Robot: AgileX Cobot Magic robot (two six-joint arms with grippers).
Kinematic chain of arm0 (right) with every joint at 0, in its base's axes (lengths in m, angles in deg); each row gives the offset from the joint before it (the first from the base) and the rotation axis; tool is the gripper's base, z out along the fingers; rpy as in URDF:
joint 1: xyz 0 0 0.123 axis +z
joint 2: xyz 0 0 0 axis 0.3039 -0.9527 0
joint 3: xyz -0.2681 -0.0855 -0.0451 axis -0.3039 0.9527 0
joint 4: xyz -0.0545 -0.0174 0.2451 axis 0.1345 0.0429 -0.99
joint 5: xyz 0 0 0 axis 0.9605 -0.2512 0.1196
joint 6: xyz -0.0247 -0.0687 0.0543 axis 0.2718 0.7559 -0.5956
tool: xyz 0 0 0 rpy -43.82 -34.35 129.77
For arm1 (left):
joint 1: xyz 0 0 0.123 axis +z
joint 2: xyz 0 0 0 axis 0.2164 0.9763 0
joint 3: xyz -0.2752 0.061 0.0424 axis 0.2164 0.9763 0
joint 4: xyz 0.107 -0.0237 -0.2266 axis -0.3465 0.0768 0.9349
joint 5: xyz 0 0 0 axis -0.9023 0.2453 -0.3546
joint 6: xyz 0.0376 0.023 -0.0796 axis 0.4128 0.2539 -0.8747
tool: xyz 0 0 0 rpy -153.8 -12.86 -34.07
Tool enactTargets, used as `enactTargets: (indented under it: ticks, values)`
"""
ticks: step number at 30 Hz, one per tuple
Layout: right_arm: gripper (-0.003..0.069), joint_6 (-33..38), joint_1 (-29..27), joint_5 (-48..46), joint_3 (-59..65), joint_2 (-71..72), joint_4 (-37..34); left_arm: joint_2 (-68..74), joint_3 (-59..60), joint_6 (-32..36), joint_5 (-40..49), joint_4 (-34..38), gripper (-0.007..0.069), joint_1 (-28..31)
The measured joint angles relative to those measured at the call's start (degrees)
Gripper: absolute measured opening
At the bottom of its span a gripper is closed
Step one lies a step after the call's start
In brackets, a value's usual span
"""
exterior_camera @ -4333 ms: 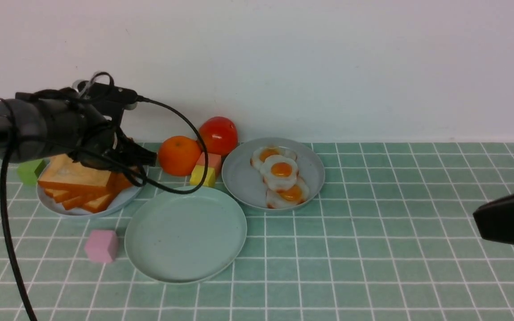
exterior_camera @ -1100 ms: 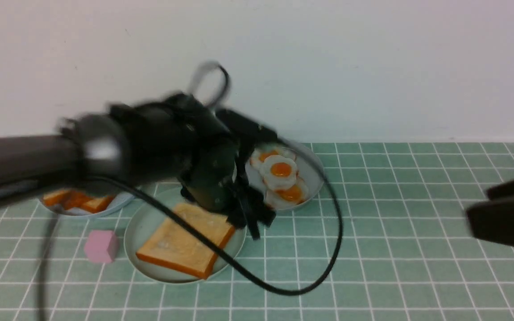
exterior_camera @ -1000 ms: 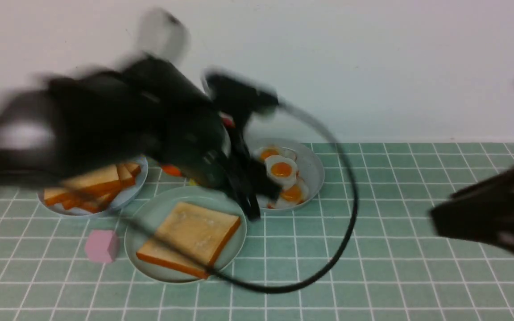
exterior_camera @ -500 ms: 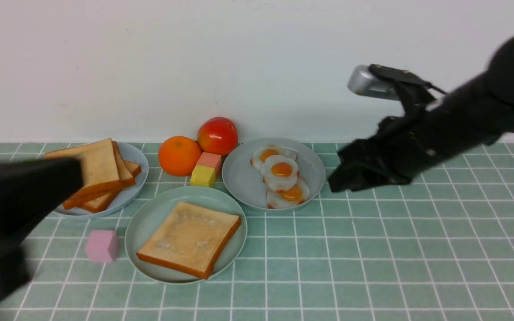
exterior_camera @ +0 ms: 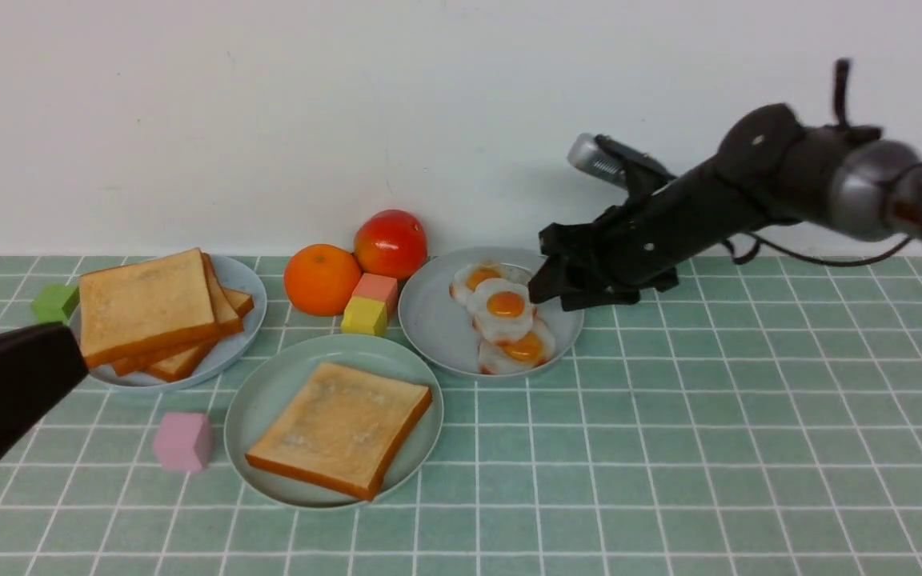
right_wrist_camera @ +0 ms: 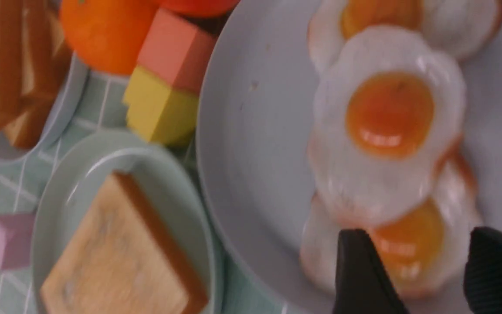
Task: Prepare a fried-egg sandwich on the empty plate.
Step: Use the right arm to grab a fried egg
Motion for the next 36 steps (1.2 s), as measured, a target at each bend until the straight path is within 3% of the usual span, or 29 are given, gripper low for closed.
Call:
enactTargets:
  ticks: [10, 36]
  values:
    - [0.0349, -0.05, 0.00, 2.71, -7.16, -8.55, -2.31, 0.00, 0.17, -1.03, 0.75, 0.00, -0.0013, 0.00]
    - [0.0328, 4.40, 0.00, 6.73, -7.89, -11.26, -11.17, 0.00, 0.17, -2.24, 1.65, 0.00, -0.0013, 0.00]
